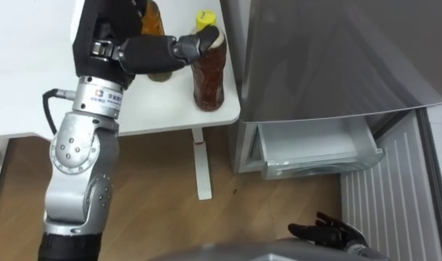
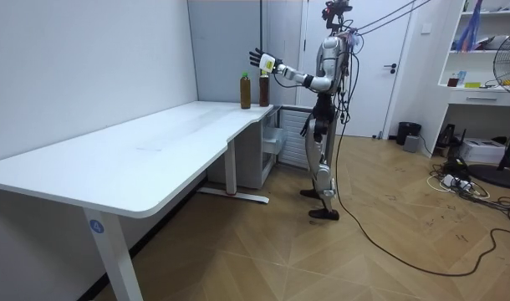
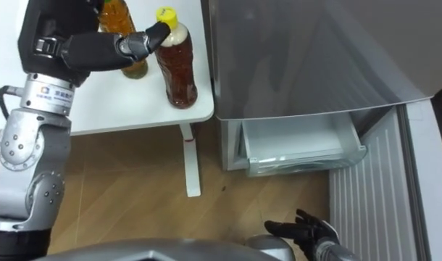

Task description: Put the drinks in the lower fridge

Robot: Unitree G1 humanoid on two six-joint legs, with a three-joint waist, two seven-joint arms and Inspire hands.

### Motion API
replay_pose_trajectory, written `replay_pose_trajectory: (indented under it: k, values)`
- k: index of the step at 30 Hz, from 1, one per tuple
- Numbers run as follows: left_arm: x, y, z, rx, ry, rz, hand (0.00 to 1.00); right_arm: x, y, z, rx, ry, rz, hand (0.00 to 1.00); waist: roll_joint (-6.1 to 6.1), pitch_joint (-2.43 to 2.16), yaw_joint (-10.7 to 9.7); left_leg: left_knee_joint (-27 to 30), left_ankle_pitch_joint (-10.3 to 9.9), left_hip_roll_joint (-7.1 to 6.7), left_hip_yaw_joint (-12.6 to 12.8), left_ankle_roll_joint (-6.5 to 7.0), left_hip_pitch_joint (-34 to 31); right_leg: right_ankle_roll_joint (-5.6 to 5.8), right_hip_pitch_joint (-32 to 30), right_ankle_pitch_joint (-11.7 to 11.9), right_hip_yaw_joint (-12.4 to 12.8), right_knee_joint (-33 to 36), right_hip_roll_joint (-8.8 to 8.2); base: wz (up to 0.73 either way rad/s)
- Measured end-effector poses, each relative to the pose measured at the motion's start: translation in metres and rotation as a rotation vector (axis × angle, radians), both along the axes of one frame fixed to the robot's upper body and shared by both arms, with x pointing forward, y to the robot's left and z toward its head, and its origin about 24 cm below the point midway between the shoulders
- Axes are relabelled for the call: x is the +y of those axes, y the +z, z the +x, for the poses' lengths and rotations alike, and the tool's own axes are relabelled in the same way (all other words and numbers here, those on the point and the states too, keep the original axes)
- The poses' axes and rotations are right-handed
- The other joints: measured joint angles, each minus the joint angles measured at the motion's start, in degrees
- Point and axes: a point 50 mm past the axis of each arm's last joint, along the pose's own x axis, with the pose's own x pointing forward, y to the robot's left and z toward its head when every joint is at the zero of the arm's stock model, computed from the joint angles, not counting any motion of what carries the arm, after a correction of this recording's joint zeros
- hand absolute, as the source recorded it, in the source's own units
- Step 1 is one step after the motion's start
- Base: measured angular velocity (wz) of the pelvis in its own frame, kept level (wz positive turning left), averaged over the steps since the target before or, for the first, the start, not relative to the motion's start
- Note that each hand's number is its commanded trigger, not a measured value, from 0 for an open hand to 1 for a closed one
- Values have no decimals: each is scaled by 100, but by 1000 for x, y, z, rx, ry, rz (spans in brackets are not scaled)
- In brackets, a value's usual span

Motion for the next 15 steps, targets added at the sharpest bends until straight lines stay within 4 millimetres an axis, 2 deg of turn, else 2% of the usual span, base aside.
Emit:
replay_pose_trajectory:
  k: [4,6,11,15]
  values:
    - [-2,-2,0,17,-25,-25,0,4,-1,0,2,0,4,0,-128,-32,-34,5,0,3,1,0,1,-5,3,-8,5,0,1,0]
    - [-3,-3,1,31,-31,-30,0,4,-1,0,3,4,-2,0,-153,-38,-54,5,0,0,8,0,3,-4,4,-8,16,1,-2,0]
    - [-5,-5,1,45,-53,-60,0,4,-1,0,4,-3,-20,0,-114,-25,-70,-13,0,7,77,0,32,-4,-2,-6,125,8,18,-6]
    - [-5,-16,3,100,-64,-95,0,3,-1,1,2,-7,-30,0,-39,-27,-72,-53,-2,27,91,-3,55,-13,-3,0,147,10,49,-2]
